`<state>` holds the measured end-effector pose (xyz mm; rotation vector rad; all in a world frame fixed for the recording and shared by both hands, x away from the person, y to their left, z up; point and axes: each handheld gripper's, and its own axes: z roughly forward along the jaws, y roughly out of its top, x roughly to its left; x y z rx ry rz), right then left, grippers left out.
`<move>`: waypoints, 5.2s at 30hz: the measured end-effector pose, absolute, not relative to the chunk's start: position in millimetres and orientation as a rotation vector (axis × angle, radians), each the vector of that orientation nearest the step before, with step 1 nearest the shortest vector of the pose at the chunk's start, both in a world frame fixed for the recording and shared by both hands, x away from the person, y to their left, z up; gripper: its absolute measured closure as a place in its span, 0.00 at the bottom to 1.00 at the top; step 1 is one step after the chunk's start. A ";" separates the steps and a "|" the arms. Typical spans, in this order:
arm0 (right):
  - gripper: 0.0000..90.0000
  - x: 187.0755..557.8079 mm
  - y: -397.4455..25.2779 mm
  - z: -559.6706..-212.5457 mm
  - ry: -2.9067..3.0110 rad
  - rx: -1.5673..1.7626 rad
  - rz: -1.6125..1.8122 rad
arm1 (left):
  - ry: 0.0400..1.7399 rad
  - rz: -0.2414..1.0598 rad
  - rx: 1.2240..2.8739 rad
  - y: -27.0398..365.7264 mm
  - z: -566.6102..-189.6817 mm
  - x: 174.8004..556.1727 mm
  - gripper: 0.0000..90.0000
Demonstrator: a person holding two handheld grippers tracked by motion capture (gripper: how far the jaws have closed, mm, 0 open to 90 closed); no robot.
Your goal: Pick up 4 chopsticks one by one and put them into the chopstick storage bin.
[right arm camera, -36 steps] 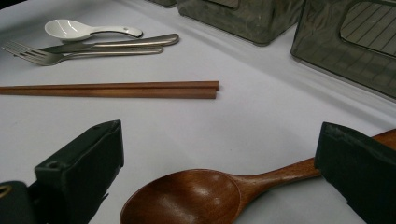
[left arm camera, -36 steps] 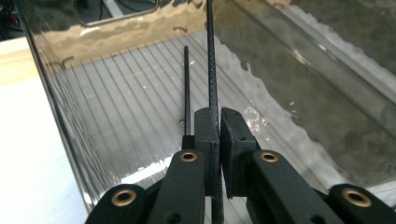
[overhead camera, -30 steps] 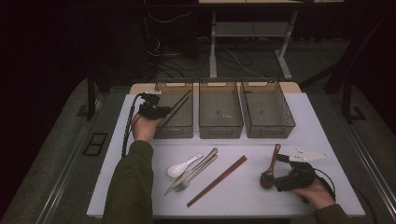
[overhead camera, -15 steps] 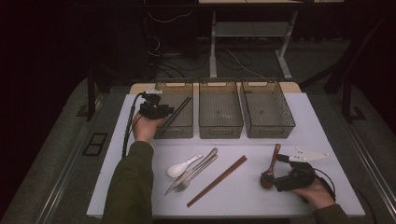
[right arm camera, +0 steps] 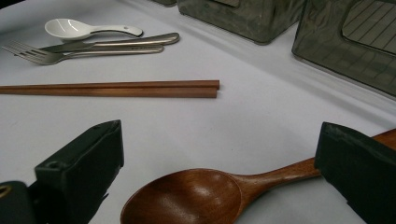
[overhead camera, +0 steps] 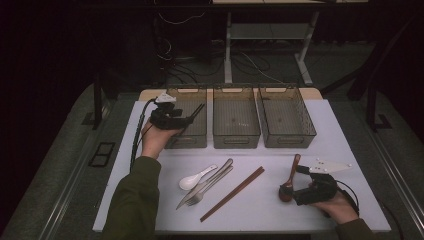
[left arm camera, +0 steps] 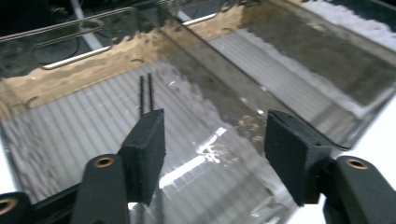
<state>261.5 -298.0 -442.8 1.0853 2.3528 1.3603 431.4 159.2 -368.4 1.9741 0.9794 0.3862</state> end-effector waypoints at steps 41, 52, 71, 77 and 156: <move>0.01 261.2 -302.2 -441.7 2.328 1.090 1.380 | 0.788 0.335 1.984 162.4 -403.6 300.2 0.16; 0.01 261.0 -302.6 -440.8 2.328 1.086 1.377 | 0.768 0.295 2.001 161.1 -418.1 277.2 0.16; 0.01 261.6 -298.4 -439.8 2.343 1.068 1.399 | 0.704 0.251 2.020 133.1 -416.4 270.3 0.17; 0.01 261.1 -298.2 -439.9 2.344 1.079 1.406 | 0.683 0.239 2.032 119.7 -416.4 274.3 0.18; 0.01 262.2 -297.7 -441.0 2.345 1.074 1.395 | 0.646 0.078 2.231 31.1 -439.5 272.0 0.83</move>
